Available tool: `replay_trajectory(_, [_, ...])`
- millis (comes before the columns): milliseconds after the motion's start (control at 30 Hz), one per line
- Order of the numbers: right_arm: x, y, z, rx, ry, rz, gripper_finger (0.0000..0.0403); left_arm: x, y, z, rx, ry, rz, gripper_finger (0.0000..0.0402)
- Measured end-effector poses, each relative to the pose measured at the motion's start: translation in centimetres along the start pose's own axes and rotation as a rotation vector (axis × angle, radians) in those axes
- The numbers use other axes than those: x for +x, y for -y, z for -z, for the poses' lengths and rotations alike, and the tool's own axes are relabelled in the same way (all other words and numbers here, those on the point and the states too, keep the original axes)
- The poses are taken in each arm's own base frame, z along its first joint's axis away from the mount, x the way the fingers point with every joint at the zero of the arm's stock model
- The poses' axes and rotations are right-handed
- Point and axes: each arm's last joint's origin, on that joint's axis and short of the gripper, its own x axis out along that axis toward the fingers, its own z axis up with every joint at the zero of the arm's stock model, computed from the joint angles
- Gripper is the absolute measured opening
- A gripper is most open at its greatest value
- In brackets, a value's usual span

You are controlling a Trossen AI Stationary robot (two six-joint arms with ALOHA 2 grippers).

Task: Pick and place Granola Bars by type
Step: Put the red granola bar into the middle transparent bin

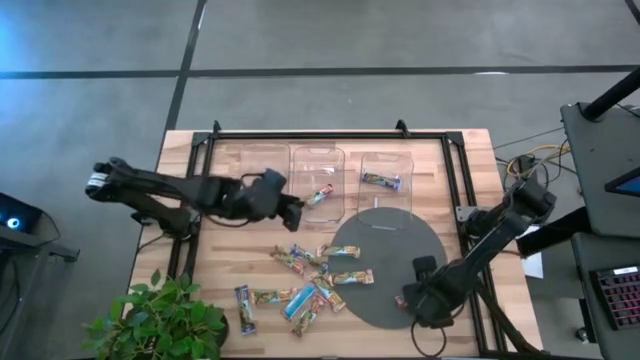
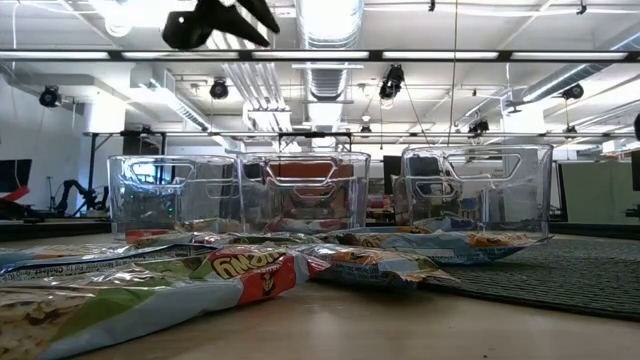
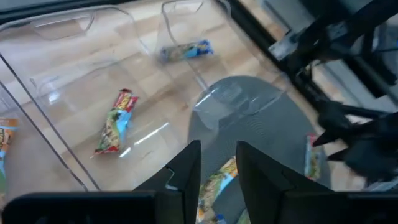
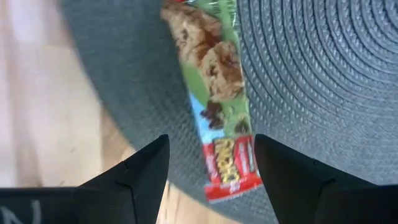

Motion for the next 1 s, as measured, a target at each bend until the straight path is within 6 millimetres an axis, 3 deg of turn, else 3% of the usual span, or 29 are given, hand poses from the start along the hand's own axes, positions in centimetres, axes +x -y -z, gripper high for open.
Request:
replay_trajectory(333, [1.9,-0.6,-1.0,0.007,-0.028,0.056,0.0212,-1.6,1.0,1.2,0.006,0.02,0.039,0.0085])
replay_trajectory(667, [0.8,-0.6,-1.1,0.113,0.016,0.032,0.0079,-1.6,1.5,2.0,0.029,0.0,0.048,0.0085])
replay_trajectory(800, [-1.3,-0.5,-0.7,0.195,0.065,-0.004,0.0054,-1.8,1.5,2.4,0.055,-0.02,0.045,0.0085])
replay_trajectory(1000, [-7.4,1.1,-0.7,0.437,0.271,-0.108,0.0059,-2.5,1.3,4.0,0.116,-0.089,0.007,0.0085])
